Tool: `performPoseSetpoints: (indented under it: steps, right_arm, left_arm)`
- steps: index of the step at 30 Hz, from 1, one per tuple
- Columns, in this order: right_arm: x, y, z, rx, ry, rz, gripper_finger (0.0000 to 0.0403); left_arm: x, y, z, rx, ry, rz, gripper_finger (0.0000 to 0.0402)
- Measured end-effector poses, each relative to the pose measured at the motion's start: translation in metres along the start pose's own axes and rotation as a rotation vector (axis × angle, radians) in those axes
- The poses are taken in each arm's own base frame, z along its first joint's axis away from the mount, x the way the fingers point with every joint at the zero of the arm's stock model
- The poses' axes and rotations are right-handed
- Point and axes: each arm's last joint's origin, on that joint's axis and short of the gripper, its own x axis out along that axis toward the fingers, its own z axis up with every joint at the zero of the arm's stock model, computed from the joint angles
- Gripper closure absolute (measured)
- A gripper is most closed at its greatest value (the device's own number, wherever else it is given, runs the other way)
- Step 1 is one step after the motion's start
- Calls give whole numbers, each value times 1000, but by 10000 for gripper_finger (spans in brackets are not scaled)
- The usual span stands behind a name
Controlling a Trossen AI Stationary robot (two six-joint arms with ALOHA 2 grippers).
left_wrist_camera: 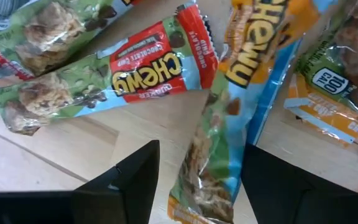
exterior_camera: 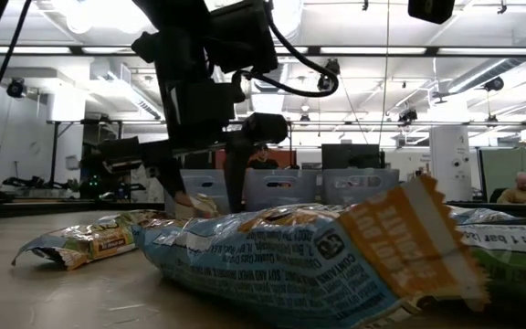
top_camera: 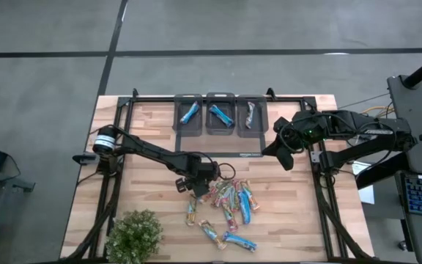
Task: Pick and place Granola Bars by type
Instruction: Put the yellow granola bar into the right black bin
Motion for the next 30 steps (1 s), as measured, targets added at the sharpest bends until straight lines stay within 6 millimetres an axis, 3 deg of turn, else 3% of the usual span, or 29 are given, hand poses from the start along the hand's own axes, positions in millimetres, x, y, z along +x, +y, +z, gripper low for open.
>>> performPoseSetpoints:
  steps: [6,17,30]
  right_arm:
    - [0,0,0,0,0,0,394]
    - [1,0,0,-7,2,-2,394]
    - [0,-1,0,-8,-14,-23,394]
  left_arm:
    - [0,0,0,-2,3,-6,213]
    - [0,-1,-1,-25,9,-16,282]
    - [-1,-2,-1,-32,19,-30,290]
